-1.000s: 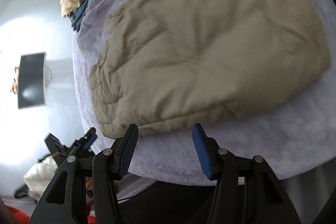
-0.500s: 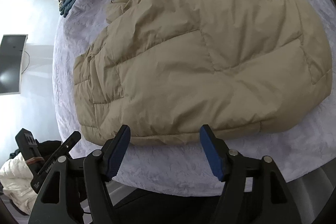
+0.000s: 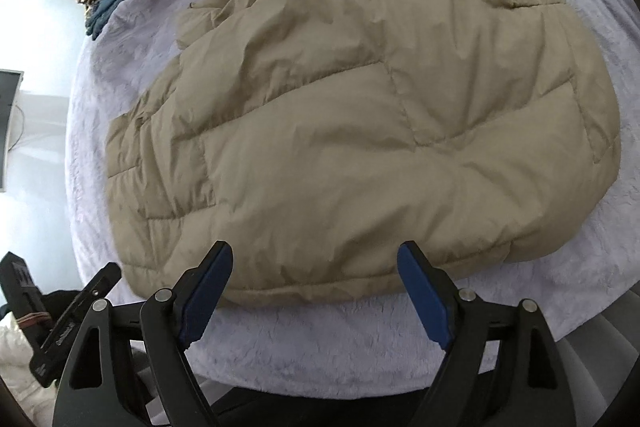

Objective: Fold large clothes

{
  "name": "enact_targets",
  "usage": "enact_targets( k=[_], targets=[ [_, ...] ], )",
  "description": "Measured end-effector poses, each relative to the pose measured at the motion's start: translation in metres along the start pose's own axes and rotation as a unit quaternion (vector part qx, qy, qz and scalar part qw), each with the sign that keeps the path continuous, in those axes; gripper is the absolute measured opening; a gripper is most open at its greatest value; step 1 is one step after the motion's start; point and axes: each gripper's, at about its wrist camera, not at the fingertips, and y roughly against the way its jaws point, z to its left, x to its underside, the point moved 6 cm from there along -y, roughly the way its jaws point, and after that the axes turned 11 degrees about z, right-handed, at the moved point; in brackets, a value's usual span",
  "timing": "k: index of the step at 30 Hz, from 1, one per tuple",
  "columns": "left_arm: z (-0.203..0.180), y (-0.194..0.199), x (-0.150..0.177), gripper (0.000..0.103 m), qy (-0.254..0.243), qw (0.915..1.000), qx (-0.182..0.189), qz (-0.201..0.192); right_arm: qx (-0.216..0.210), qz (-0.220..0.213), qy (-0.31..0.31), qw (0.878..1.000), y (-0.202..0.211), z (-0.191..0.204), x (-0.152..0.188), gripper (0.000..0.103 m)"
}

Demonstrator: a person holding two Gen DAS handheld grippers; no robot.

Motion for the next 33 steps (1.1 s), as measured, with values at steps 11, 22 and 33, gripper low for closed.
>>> enact_targets(
  k=[11, 22, 33],
  targets=[
    [0.039, -0.006, -0.023, 0.097, 0.019, 0.9973, 0.07, -0.011, 0.026, 0.033, -0.004, 0.999, -0.017, 0.003, 0.003, 0.087],
    [0.046, -0.092, -0.067, 0.096, 0.036, 0.9565, 0.269, 0.106, 0.043, 0.038, -0.002, 0.998, -0.008, 0.003, 0.011, 0.087],
    [0.001, -0.124, -0.073, 0.062, -0.02, 0.955, 0.262, 0.137, 0.046, 0.013, -0.001, 0.999, 0.008, 0.004, 0.004, 0.087]
  ],
)
